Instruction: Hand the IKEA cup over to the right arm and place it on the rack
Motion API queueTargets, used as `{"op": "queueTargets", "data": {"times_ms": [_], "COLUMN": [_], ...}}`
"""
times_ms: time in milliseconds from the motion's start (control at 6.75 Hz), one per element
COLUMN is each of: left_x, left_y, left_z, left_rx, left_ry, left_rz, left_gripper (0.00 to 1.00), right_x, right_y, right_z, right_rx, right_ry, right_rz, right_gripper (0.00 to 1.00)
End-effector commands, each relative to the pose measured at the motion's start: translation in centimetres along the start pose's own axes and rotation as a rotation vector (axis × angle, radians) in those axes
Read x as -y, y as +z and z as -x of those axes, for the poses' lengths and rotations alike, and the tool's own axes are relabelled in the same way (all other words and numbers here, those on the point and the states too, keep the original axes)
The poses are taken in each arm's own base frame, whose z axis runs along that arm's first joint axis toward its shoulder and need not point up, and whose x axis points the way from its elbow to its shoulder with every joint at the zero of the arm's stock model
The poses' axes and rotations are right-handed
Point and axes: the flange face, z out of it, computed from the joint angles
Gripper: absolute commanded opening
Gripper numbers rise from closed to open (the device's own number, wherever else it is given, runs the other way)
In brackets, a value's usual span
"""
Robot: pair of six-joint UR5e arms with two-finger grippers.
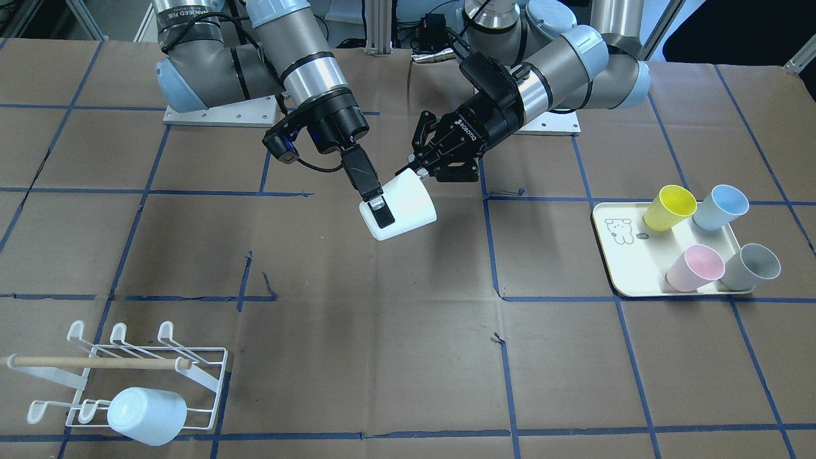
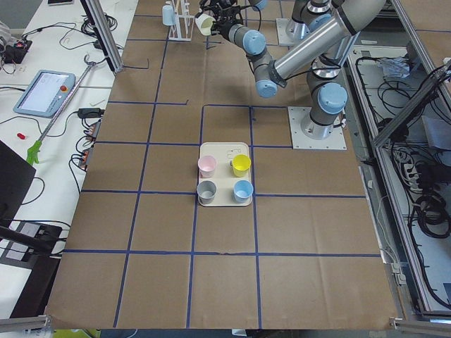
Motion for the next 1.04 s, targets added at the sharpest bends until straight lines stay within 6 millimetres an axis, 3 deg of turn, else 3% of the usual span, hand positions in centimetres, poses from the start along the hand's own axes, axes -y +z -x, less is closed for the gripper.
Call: {"op": "queueTargets", "data": {"times_ms": [0, 444, 741, 889], "left_x": [0.0, 0.5, 0.4, -0.2], "left_y": [0.1, -0.4, -0.9, -3.0], "left_z": [0.2, 0.3, 1.0, 3.7], "left_rx": [0.003, 0.012, 0.037, 0.104], "left_ry": [-0.003, -0.066, -0.111, -0.138], "left_rz": [0.001, -0.008, -0.006, -0.015], "left_gripper": [0.51, 0.97, 0.99, 0.99], "right_x": [0.0, -0.1, -0.1, -0.1], "right_y": [-0.1, -0.1, -0.1, 0.0], "right_z": [0.1, 0.1, 0.2, 1.0], "right_rx": [0.004, 0.005, 0.006, 0.021], "right_ry": [-0.002, -0.001, -0.003, -0.013], "right_rz": [0.001, 0.005, 0.005, 0.006], "right_gripper": [0.48, 0.45, 0.44, 0.38]}}
